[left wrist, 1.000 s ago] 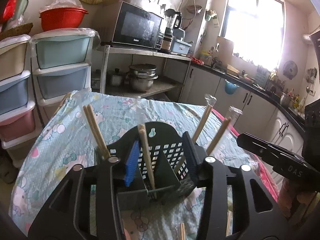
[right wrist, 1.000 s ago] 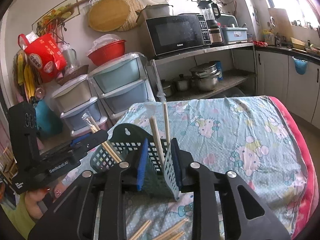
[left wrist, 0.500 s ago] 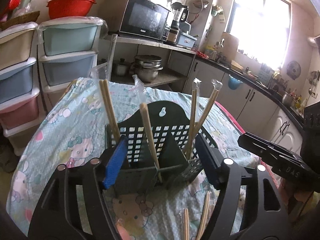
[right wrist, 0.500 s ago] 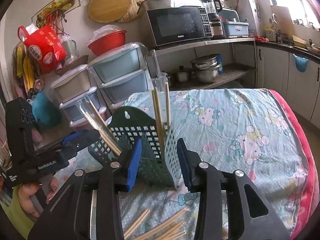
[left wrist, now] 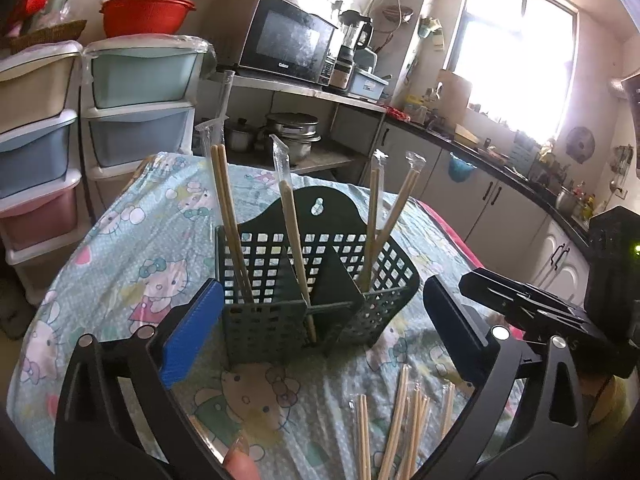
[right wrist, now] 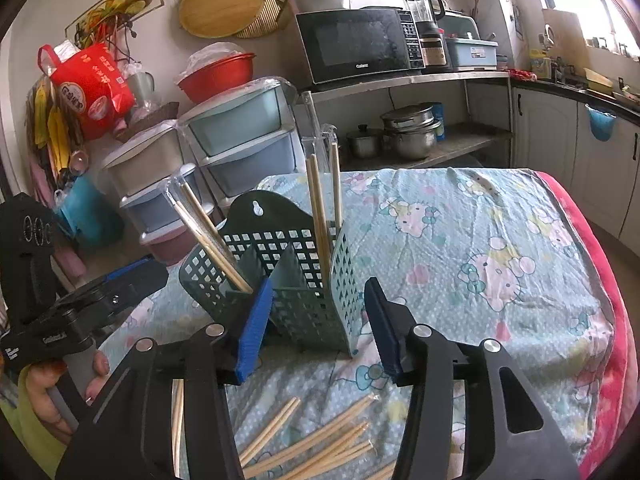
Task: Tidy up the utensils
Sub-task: 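Pull both open tools back from the caddy toward the chopstick pile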
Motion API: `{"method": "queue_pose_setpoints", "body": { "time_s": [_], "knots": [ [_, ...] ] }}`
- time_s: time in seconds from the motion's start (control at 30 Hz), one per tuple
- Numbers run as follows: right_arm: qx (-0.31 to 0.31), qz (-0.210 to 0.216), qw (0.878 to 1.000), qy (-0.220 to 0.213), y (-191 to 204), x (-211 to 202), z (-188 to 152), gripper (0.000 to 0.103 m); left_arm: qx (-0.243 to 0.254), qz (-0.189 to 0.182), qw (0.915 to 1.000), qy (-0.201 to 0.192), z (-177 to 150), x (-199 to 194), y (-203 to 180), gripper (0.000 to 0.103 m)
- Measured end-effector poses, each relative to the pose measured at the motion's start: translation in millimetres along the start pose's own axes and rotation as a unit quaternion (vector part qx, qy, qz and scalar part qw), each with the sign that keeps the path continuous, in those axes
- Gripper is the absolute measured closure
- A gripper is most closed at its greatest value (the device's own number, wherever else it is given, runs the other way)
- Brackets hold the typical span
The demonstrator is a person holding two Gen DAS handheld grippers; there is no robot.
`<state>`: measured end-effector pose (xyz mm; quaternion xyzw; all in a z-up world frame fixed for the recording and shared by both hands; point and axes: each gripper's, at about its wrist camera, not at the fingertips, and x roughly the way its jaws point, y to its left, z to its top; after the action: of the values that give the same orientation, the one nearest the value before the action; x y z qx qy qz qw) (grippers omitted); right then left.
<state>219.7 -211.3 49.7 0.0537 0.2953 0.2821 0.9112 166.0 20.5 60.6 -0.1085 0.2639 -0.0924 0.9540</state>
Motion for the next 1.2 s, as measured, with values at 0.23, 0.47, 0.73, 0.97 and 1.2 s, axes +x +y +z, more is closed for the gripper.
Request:
{"method": "queue_pose_setpoints", "body": {
  "time_s": [0.23,0.47,0.73,0.97,1.2],
  "knots": [
    [-0.002,-0.002,1.000,0.002,-1.1,-7.3,-8.3,0.056,0.003,-0.001,1.0000,0.006,-7.0,-3.0,-2.2,0.011],
    [-0.006,-0.005,1.000,0.008,0.6,-12.7,-16.5,0.056,0.008,0.000,0.9998,0.019,-17.7,-1.5,-5.0,0.011],
    [-0.007,-0.012,1.000,0.024,-3.4,-15.3,-30.7,0.056,0.014,0.004,0.9992,0.037,-28.8,3.0,-7.4,0.011],
    [-0.005,-0.013,0.999,0.042,-7.1,-13.9,-44.4,0.056,0.020,0.006,0.9981,0.058,-42.3,10.1,-10.1,0.011],
    [0.001,-0.015,0.998,0.062,-11.9,-10.4,-59.1,0.056,0.025,0.004,0.9963,0.082,-52.5,18.1,-14.9,0.011]
  ]
}}
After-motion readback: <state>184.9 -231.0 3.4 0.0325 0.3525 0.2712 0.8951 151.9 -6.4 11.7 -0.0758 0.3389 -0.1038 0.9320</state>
